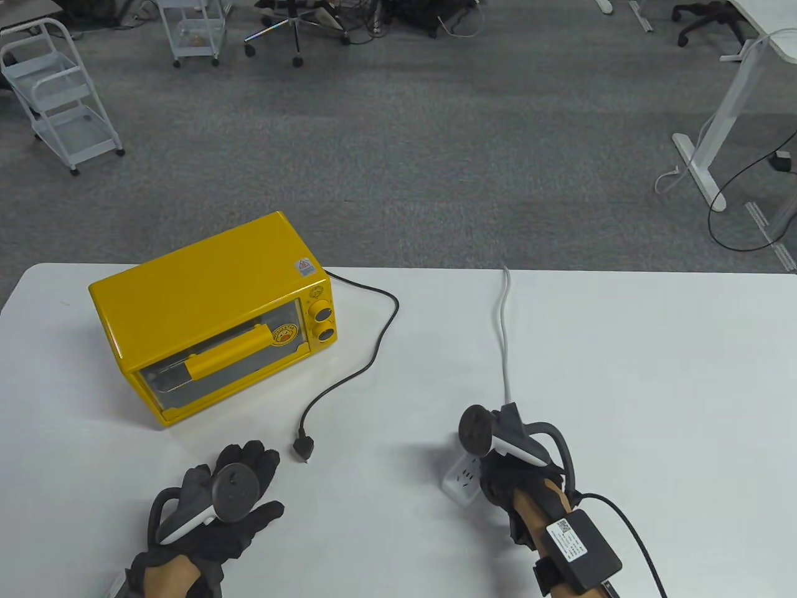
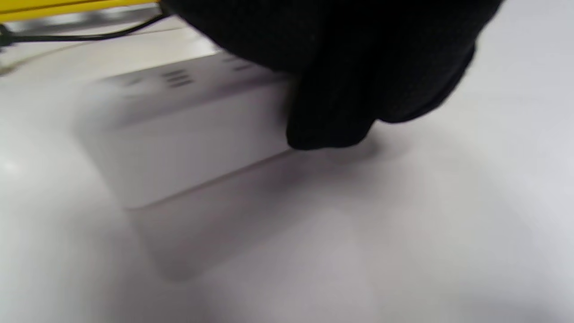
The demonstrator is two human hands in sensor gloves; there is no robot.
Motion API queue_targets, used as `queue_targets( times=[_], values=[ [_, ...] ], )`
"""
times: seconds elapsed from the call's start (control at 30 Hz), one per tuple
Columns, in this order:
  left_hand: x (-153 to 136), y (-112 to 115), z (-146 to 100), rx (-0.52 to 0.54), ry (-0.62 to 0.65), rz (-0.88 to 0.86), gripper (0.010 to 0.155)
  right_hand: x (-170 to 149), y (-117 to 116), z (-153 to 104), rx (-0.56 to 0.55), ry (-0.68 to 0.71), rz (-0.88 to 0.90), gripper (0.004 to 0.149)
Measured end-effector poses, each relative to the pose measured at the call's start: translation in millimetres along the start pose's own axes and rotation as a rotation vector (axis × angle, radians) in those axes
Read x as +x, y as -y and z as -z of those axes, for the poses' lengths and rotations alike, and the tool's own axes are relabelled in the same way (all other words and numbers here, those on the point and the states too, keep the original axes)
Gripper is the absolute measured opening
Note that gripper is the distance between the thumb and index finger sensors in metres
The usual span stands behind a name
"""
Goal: Plug the oven into the power strip
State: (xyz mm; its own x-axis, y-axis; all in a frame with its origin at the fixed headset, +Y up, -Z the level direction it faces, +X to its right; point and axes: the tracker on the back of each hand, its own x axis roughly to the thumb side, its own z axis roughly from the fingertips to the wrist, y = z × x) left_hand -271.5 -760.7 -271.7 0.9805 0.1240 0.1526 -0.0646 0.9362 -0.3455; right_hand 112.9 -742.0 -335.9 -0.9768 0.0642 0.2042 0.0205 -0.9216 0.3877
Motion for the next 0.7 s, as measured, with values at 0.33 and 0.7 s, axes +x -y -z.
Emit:
queue_targets(
  times=[0.33, 0.7],
  values=[
    [-1.9, -0.3, 0.3, 0.012, -0.001, -0.022, 0.079, 67.3, -7.2, -8.6, 0.03, 0.085, 0.018, 0.069],
    [-0.8, -2.8, 3.0, 0.068, 0.011, -0.038, 0.077, 105.7, -17.9, -10.5, -0.17, 0.019, 0.029, 0.075]
  ],
)
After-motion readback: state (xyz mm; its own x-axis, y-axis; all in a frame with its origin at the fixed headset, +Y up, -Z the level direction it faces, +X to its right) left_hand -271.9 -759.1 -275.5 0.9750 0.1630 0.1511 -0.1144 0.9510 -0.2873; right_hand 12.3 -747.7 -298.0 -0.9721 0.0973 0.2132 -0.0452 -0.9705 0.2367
